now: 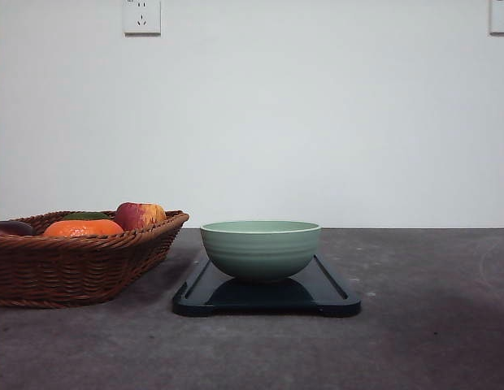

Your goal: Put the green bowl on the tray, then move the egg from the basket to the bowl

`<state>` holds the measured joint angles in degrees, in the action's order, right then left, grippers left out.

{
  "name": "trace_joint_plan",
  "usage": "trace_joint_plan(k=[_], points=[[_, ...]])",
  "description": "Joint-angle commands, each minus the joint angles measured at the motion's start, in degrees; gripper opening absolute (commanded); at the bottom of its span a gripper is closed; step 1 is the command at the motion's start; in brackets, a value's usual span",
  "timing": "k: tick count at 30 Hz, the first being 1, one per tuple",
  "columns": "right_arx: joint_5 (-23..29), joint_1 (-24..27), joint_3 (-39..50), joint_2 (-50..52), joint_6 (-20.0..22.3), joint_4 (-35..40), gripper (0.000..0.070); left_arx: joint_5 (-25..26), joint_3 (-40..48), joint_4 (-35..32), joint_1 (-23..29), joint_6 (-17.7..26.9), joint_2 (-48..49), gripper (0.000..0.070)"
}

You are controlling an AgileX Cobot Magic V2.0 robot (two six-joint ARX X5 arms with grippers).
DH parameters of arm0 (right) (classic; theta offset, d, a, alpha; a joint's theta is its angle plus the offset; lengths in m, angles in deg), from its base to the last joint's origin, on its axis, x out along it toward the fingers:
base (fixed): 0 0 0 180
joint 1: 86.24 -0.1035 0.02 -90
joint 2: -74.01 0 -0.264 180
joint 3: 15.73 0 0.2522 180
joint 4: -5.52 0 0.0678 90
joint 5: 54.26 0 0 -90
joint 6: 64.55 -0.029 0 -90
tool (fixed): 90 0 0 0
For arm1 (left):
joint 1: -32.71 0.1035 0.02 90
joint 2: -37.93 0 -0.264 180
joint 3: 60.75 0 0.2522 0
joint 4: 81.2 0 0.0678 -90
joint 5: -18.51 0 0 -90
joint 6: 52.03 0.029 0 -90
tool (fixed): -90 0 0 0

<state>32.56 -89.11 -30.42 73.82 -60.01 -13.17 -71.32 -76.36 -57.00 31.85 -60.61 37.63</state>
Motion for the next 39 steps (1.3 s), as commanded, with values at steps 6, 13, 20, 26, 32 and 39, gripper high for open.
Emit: trace_joint_plan(k=[6,13,20,26,32,39], points=[[0.1,0.0,0.2,0.0,0.0,0.7,0.0016,0.1,1.1,0.3,0.1,0.2,0.1,0.0],[0.1,0.0,0.2,0.0,0.0,0.7,0.0016,0.1,1.1,0.3,0.1,0.2,0.1,0.0],[0.1,0.0,0.2,0.0,0.0,0.7,0.0016,0.1,1.1,0.3,0.1,0.2,0.1,0.0],[0.1,0.0,0.2,0.0,0.0,0.7,0.0016,0.0,1.1,0.3,0.1,0.2,0.1,0.0],[0.1,0.0,0.2,0.0,0.0,0.7,0.0016,0.1,1.0,0.3,0.1,0.2,0.1,0.0],[0.1,0.0,0.2,0.0,0.0,0.7,0.0016,0.1,1.1,0.3,0.1,0.2,0.1,0.0]])
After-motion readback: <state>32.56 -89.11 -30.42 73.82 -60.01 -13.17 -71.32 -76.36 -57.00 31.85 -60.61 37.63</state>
